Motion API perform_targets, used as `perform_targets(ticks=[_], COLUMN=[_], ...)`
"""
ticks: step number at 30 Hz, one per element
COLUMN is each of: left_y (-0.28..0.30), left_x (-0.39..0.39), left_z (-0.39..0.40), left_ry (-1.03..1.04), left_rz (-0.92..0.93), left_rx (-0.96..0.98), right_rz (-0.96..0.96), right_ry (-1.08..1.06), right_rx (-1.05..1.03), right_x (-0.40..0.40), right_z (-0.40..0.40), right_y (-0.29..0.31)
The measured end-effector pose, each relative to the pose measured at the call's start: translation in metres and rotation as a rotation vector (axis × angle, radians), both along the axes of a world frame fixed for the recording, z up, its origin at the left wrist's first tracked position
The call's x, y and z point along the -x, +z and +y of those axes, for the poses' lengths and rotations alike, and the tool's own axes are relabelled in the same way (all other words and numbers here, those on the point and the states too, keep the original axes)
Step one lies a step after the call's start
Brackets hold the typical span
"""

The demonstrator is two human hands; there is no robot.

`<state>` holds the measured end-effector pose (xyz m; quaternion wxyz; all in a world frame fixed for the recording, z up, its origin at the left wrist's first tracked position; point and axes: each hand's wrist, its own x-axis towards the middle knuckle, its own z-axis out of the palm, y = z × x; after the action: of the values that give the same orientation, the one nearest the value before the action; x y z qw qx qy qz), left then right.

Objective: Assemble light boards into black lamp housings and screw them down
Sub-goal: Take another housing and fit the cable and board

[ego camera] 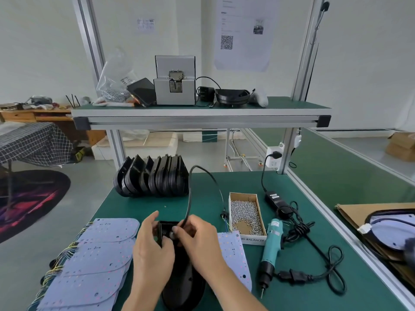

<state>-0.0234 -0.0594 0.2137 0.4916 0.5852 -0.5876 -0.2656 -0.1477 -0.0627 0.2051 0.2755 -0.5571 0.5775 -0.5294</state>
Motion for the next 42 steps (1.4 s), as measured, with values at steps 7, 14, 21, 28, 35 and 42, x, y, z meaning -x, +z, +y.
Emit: perform_targets(ticks=[7,14,21,28,35,42], left_y=[-0.013,-0.038,-0.028,-0.020,-0.013,-0.018], left_x=[-0.006,-0.011,-0.017,-0.027,-0.028,-0.028], left_z=[0.009,0.003,0.010,0.009,0.018,0.057], left_ry=[-0.151,-0.252,-0.199,-0.153,-0.253,-0.095], left_rz=[0.318,0.214,-0.132,0.002,0.153,0.029], left_rx=[0.081,-0.072,-0.113,-0.129,-0.107,-0.101], right_rz=[0.055,-0.421,0.019,0.035,-0.137,-0.506], right_ry=[-0.089,0.079,0.067,0.170,0.358,0.247], right_rx=[0.007,-0.190,-0.192,-0.270,-0.338,-0.364], right_x=[-0.009,-0.010,-0.009,-0.015,-0.005,0.031], right_z=[0.003,0.011,0.029,0.080,0.087,0.064], right_y=[-0.004,-0.001,0.008,0.000,0.017,0.046])
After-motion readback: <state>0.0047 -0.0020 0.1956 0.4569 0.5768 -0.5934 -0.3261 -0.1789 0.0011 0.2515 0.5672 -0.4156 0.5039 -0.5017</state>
